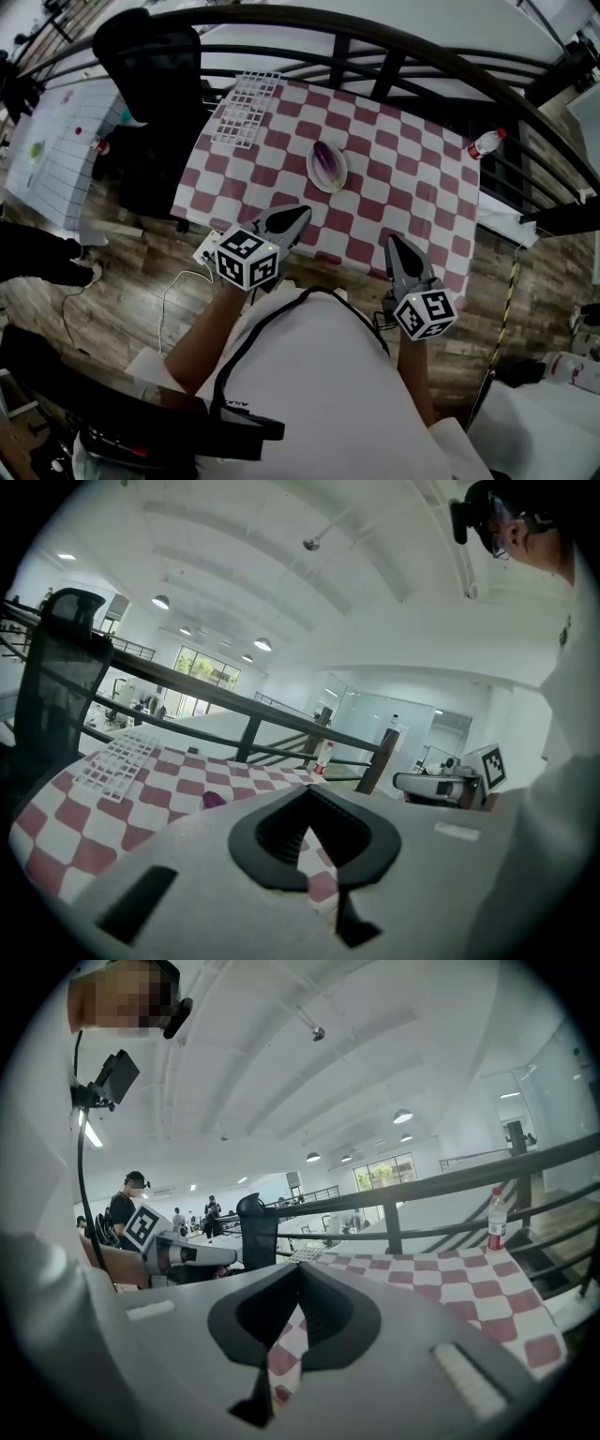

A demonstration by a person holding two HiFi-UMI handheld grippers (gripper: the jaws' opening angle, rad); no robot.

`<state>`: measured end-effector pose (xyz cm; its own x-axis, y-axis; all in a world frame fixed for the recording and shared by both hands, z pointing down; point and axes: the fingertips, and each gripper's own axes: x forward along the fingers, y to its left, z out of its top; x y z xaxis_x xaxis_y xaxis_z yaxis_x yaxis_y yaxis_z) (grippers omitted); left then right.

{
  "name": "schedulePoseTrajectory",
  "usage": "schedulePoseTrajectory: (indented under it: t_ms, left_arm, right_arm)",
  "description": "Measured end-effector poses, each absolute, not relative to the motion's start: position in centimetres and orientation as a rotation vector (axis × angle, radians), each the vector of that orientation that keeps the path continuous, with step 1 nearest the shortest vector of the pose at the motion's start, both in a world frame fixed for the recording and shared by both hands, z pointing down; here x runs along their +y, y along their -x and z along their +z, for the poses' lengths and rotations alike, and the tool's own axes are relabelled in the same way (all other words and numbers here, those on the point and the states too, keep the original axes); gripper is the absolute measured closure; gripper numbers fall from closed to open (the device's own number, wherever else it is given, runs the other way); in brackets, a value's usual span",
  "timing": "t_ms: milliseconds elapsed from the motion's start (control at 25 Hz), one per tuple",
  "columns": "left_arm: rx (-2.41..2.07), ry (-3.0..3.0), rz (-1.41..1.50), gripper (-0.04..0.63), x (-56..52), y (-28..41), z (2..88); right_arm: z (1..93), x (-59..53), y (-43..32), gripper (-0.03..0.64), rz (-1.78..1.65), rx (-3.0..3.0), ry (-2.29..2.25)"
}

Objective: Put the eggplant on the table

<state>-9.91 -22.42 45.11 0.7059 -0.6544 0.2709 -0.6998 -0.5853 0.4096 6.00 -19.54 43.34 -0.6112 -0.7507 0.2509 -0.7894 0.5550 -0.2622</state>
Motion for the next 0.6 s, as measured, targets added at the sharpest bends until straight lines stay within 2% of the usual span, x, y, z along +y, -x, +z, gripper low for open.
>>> schedulePoseTrajectory:
  t_ms: [600]
  left_arm:
    - [-0.95, -2.377, 0.082, 0.589, -21.7, 10.6, 45.7]
  right_arm:
    - [43.8, -19.4, -4.5, 0.611, 0.521, -2.652, -1.291]
